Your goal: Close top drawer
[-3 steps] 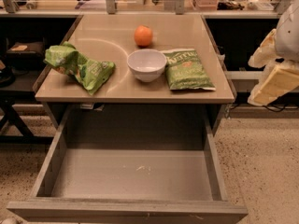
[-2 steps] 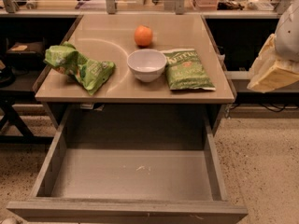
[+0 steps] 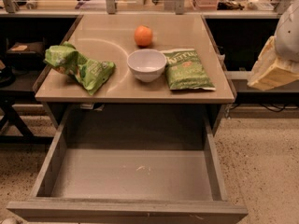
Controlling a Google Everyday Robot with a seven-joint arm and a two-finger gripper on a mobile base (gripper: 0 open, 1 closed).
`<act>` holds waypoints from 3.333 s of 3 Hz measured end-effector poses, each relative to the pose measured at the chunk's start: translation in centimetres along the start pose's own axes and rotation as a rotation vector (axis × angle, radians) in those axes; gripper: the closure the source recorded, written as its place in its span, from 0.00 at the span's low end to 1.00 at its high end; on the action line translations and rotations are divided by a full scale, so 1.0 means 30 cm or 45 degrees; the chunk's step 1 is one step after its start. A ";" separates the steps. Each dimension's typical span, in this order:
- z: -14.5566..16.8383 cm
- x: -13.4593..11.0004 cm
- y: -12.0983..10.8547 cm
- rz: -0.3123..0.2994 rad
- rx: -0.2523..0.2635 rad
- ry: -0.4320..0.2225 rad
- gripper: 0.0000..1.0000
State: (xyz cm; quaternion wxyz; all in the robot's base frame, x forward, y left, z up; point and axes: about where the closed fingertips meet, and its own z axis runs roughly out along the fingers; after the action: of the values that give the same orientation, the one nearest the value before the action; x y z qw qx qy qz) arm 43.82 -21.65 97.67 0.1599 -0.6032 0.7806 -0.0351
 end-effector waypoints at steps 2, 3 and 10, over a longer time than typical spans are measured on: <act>0.038 0.077 0.314 0.101 -0.194 0.006 1.00; 0.090 0.085 0.486 0.130 -0.354 -0.039 1.00; 0.591 0.075 0.979 0.322 -0.837 -0.147 1.00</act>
Offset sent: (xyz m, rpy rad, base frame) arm -0.1670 0.0114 -0.0790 0.1122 0.3358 -0.0790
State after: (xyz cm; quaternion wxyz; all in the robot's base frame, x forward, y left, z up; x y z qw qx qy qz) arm 21.18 -13.43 73.15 0.0042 -0.5220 0.8083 0.2723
